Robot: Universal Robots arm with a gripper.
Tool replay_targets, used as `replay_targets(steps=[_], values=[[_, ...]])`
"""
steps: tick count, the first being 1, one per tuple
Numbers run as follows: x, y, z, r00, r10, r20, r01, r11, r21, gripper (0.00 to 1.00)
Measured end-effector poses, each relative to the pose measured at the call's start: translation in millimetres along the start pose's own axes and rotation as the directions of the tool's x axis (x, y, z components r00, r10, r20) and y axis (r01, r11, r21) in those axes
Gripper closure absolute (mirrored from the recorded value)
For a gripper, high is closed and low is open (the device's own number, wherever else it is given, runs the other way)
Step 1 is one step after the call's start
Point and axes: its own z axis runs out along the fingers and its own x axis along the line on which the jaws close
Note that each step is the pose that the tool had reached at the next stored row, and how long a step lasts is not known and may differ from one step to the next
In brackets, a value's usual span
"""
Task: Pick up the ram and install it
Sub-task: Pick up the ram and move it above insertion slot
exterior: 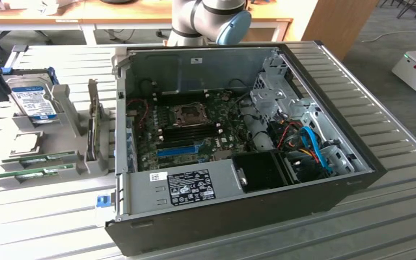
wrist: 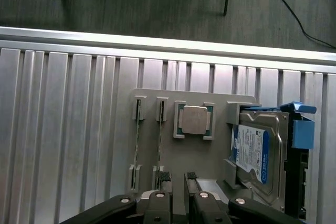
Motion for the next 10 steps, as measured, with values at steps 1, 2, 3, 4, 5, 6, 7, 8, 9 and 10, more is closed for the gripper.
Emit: replay_targets(steps=[1,2,3,4,5,6,7,8,9,10], values=[[0.0,-0.1,1.8,1.0,0.0,-0.0001,0.0,1.0,-0.0001,0.76],[0.1,-0.1,3.7,1.0,0.0,-0.0001,0.0,1.0,-0.0001,0.76],[0.1,-0.2,5.4,1.0,0.0,-0.0001,0.0,1.0,-0.0001,0.76],[0.2,-0.3,7.2,1.0,0.0,-0.0001,0.0,1.0,-0.0001,0.76],[0.2,-0.4,9.0,1.0,0.0,-0.0001,0.0,1.0,-0.0002,0.76],[0.3,-0.5,10.9,1.0,0.0,0.0,0.0,1.0,0.0,0.76],[0.3,-0.6,12.7,1.0,0.0,0.0,0.0,1.0,0.0,0.76],[0.3,-0.6,14.5,1.0,0.0,0.0,0.0,1.0,0.0,0.76],[0.4,-0.7,16.4,1.0,0.0,0.0,0.0,1.0,-0.0001,0.76],[0.4,-0.8,18.2,1.0,0.0,0.0,0.0,1.0,0.0,0.76]])
